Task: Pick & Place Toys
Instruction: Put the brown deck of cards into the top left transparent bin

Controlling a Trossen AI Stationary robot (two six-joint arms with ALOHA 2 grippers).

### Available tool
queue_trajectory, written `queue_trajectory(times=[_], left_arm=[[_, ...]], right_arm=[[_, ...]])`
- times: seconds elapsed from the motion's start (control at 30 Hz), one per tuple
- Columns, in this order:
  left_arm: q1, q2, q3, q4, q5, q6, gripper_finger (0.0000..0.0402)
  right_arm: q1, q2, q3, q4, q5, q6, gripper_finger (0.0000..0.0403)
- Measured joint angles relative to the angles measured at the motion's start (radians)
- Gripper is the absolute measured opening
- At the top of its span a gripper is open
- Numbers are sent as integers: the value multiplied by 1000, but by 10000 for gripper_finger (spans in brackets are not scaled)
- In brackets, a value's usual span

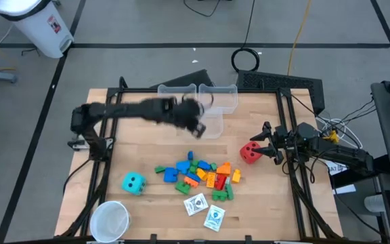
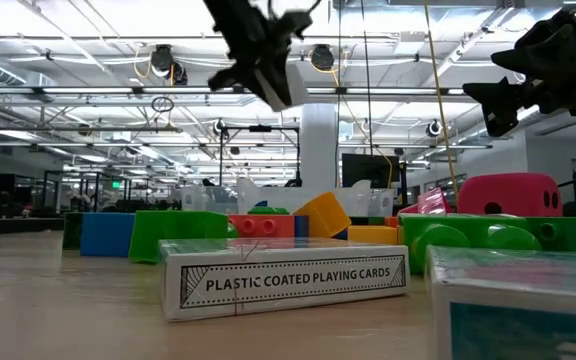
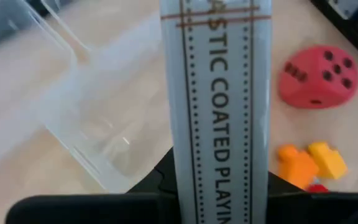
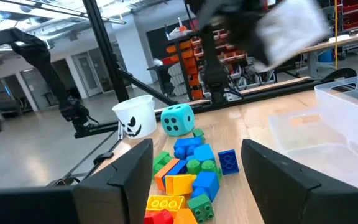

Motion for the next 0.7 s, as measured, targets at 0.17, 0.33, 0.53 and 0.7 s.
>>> queue_trajectory(times=[0.17, 0.33, 0.53, 0.7], left_arm=[[172, 0, 0, -109, 53, 143, 65], [295, 0, 0, -169, 56, 374, 65], [373, 0, 0, -218, 65, 688, 65], [414, 36, 3, -217, 110, 861, 65]], right_arm=[[0, 0, 0, 0, 0, 0, 215], [0, 0, 0, 0, 0, 0, 215], [0, 0, 0, 0, 0, 0, 215], [0, 0, 0, 0, 0, 0, 215]])
